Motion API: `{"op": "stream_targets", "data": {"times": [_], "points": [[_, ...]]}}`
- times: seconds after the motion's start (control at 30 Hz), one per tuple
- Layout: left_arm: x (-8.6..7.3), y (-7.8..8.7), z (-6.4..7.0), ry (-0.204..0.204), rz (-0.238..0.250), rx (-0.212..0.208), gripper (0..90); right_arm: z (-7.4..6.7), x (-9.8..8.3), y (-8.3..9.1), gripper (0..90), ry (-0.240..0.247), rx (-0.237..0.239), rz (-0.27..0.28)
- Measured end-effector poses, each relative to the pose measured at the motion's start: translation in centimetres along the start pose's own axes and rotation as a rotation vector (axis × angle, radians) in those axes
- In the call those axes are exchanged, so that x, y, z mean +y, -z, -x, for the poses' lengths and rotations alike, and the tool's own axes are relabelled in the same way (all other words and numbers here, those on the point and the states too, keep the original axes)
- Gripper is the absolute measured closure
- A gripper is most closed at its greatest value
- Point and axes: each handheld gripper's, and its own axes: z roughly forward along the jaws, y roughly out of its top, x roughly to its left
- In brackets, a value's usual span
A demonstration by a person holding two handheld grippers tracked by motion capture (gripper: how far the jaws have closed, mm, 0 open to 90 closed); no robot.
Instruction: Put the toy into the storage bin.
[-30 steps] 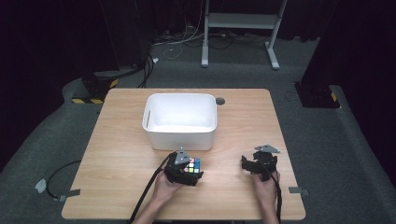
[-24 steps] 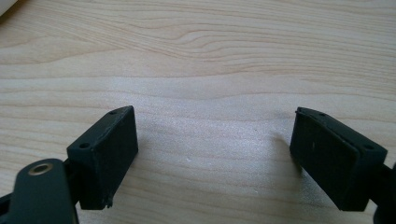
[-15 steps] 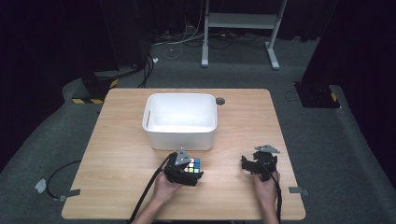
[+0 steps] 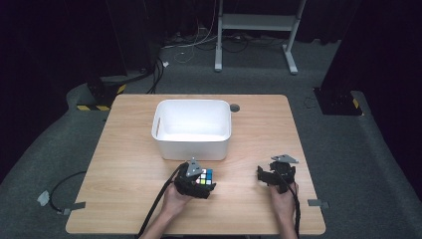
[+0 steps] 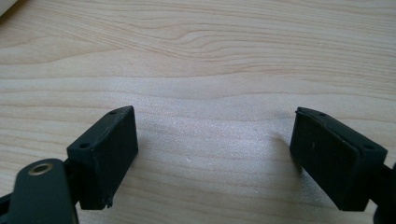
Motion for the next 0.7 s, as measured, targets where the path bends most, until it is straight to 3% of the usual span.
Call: {"op": "stream_targets", "data": {"times": [0.3, 0.7], "points": [[0.2, 0.8, -0.1, 0.012, 0.022, 0.0, 13.2, 0.0, 0.0, 0.0, 14.7, 0.0, 0.0, 0.0], [0.2, 1.6, -0.4, 0.013, 0.009, -0.018, 13.3, 0.0, 0.0, 0.0, 14.7, 0.0, -0.001, 0.0]]}}
